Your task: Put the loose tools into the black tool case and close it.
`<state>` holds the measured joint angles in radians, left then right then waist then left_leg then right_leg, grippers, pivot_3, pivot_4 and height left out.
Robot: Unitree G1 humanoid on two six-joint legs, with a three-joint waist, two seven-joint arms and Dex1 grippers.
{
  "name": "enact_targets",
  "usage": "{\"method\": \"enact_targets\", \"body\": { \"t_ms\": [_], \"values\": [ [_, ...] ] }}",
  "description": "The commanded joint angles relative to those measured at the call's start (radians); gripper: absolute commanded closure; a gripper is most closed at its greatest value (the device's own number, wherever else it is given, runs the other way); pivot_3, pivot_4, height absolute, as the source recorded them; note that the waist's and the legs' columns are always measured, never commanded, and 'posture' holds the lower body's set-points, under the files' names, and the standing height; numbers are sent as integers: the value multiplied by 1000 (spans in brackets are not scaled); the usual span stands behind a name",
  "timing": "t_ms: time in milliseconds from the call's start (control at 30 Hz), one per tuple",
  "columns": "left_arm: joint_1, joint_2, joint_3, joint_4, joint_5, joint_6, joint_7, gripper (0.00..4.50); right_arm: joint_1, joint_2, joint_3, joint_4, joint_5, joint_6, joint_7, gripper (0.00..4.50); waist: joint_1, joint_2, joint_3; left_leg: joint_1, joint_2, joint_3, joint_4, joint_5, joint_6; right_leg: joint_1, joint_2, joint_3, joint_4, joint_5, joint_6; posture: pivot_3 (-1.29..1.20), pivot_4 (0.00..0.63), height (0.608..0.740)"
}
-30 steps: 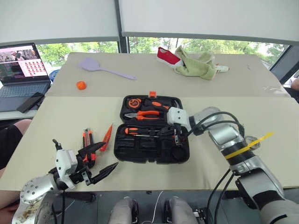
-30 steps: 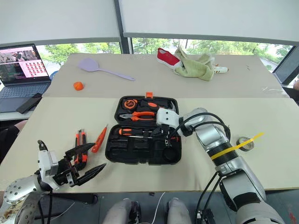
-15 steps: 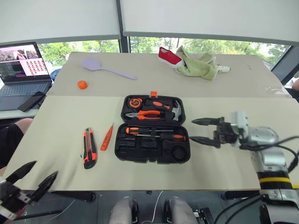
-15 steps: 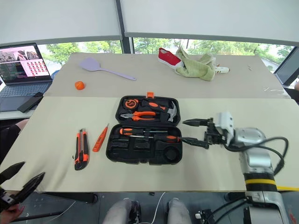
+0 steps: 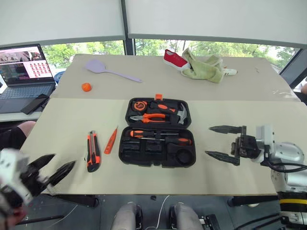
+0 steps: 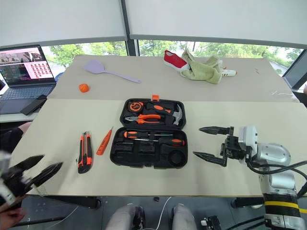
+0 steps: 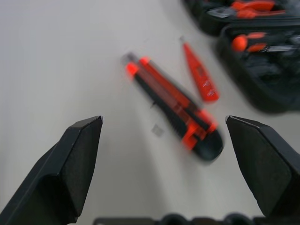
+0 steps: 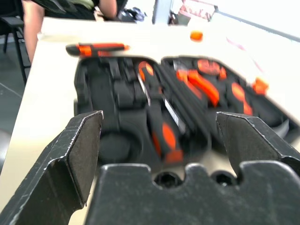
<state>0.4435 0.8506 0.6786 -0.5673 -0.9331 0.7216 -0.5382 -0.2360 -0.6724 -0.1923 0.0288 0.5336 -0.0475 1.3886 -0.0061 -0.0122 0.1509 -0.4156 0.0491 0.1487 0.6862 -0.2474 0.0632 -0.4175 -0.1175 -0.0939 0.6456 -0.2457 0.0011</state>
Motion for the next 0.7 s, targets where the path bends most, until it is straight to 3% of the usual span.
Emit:
{"method": "enact_targets", "body": {
  "t_ms": [33, 233, 333, 367, 433, 700],
  "values": [
    [-157, 79, -99, 15, -21, 184, 159, 0, -28, -10, 20, -79, 28, 63, -33, 43, 0, 0, 0, 0, 0, 0, 0, 2, -3, 1, 1, 0, 0, 0, 0, 0, 150, 740],
    [-457, 56, -310, 65, -9, 375, 312, 0, -60, -7, 46, -112, 21, 95, -58, 43, -2, -2, 1, 0, 0, 1, -4, 7, -3, -1, 5, 2, 1, 0, 0, 0, 150, 740],
    [-572, -8, -421, 99, 48, 382, 352, 873, -63, -10, 49, -124, 24, 107, -68, 0, 2, -2, 1, 0, -1, 2, -5, 8, -5, -1, 5, 2, 1, 0, 0, 0, 150, 740],
    [-604, -22, -459, 113, 68, 379, 346, 873, -60, -13, 50, -129, 25, 114, -69, 0, 3, -2, 2, 1, -1, 2, -5, 8, -5, -1, 5, 2, 1, 0, 0, 0, 150, 740],
    [-662, -55, -514, 139, 102, 389, 358, 1608, -49, -17, 48, -139, 26, 119, -71, 0, 9, -3, 2, 1, -1, 2, -5, 9, -5, -1, 5, 2, 1, 0, 0, 0, 150, 740],
    [-763, -135, -628, 178, 201, 475, 397, 1608, -15, -25, 35, -179, 37, 143, -88, 0, 17, -4, 2, 1, -2, 2, -5, 9, -4, -1, 5, 2, 1, 0, 0, 0, 150, 740]
  ]
}}
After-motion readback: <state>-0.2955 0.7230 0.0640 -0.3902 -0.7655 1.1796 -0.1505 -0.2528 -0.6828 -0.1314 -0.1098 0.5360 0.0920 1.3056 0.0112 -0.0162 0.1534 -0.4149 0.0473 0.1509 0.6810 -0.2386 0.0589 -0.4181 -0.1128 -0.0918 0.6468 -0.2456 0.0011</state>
